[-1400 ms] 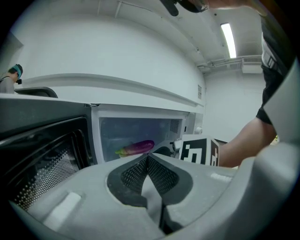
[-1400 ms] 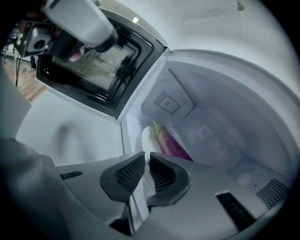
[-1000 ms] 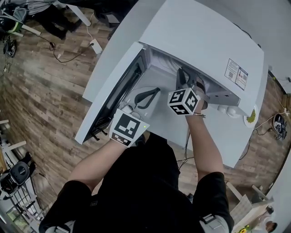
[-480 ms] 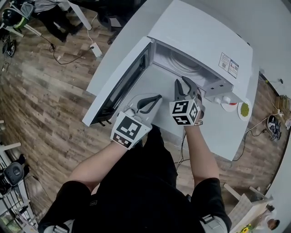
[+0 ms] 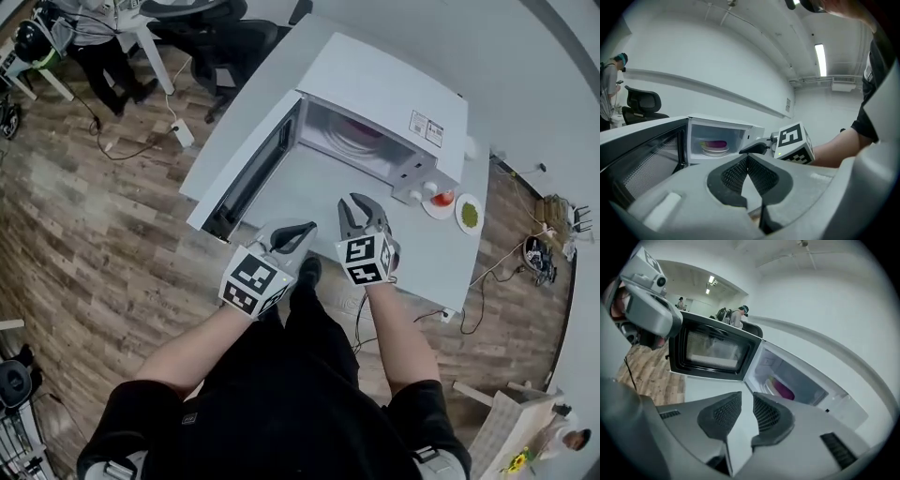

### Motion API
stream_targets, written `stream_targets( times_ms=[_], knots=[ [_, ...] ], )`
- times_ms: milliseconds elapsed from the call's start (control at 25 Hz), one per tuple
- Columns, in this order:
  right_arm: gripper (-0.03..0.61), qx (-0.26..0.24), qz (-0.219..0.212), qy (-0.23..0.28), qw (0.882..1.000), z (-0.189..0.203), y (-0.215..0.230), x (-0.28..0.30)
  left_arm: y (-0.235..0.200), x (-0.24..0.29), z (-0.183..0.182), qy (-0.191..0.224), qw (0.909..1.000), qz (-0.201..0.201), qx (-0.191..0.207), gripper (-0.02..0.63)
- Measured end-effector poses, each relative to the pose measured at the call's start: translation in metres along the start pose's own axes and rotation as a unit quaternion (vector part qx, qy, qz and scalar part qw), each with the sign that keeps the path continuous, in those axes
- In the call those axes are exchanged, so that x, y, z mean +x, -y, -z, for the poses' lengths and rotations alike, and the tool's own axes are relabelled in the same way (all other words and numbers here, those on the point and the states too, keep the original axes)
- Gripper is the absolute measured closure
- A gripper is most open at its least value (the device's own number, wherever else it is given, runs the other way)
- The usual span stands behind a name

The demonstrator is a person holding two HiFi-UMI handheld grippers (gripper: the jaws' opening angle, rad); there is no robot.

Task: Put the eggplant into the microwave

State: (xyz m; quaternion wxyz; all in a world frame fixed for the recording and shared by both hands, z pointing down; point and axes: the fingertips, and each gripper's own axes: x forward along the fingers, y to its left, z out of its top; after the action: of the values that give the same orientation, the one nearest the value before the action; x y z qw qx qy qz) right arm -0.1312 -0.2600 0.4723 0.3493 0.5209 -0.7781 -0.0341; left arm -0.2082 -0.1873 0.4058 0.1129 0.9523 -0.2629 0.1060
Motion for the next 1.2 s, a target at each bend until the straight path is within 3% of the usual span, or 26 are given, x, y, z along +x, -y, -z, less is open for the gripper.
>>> stream_targets(
  times_ms=[280,520,760,920,1200],
  knots=[
    [0.510,0.099,-0.045,0.022,0.994,0.004,-0.038,-0.054,0.022,-0.018,0.004,-0.006,0.9998,0.016,-0.010,0.607],
    [0.525,0.096,-0.132,0.043,0.986,0.010,-0.066,-0.101,0.042,-0.030,-0.006,-0.019,0.9997,0.014,0.001,0.607],
    [0.529,0.115,-0.149,0.062,0.980,0.021,-0.050,-0.151,0.060,-0.029,-0.033,-0.014,0.9998,-0.011,-0.002,0.607],
    [0.529,0.086,-0.153,0.071,0.982,0.034,-0.040,-0.187,0.096,-0.015,-0.053,-0.003,0.9999,-0.001,-0.015,0.607],
    [0.531,0.134,-0.186,0.107,0.967,0.050,-0.003,-0.252,0.163,-0.001,-0.067,0.000,0.9998,-0.017,-0.013,0.607]
  ],
)
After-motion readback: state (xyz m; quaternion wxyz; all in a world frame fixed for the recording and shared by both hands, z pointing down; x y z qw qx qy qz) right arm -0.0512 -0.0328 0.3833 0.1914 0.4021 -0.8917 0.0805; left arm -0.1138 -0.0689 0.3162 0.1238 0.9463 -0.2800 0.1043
